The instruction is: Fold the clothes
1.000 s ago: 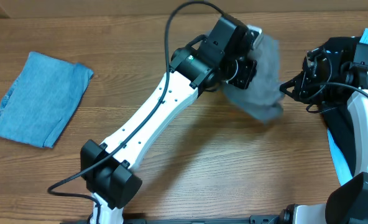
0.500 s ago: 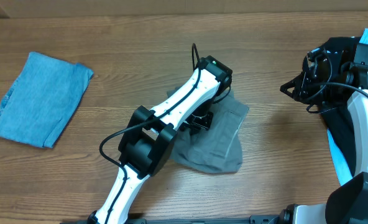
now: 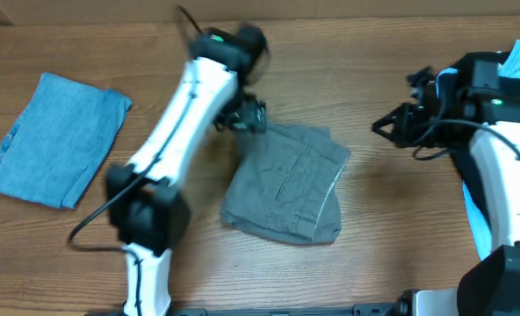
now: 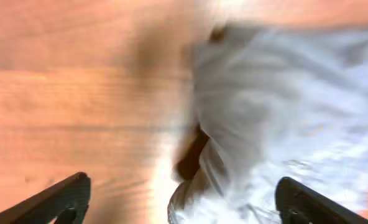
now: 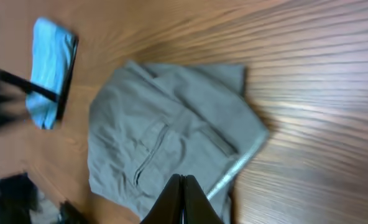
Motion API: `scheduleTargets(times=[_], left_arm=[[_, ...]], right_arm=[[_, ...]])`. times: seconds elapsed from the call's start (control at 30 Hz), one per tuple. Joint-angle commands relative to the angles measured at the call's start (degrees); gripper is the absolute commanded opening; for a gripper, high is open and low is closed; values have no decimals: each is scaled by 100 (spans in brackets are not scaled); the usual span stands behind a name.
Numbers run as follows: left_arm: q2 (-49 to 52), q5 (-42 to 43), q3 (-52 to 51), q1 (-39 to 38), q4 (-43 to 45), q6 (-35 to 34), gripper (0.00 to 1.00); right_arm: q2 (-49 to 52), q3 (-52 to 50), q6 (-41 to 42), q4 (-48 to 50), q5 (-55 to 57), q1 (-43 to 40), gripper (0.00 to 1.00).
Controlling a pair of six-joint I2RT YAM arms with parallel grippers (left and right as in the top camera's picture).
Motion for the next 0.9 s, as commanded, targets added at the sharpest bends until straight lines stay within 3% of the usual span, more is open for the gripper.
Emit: scheduleTargets(times=[0.0,0.1,0.3,0.43,0.87], left_arm=[[-127,492,-2,153,179,321,100],[142,1189,-282,275,437,717,100],[745,1384,-315,595,584,857,100],[1078,2214,-315,704,610,1434,100],[1552,2551,-326,568,1113,1447,100]], right_arm=[[-31,-544,-48,402,-120,396,4],[-31,-1217,-39,997,-155,651,4],[-31,-2240,-90,1825,-380,1239,4],[-31,-2610,-87,2218,-210,1475,4],[-28,-3303,-81,2577,-37,1478,4]])
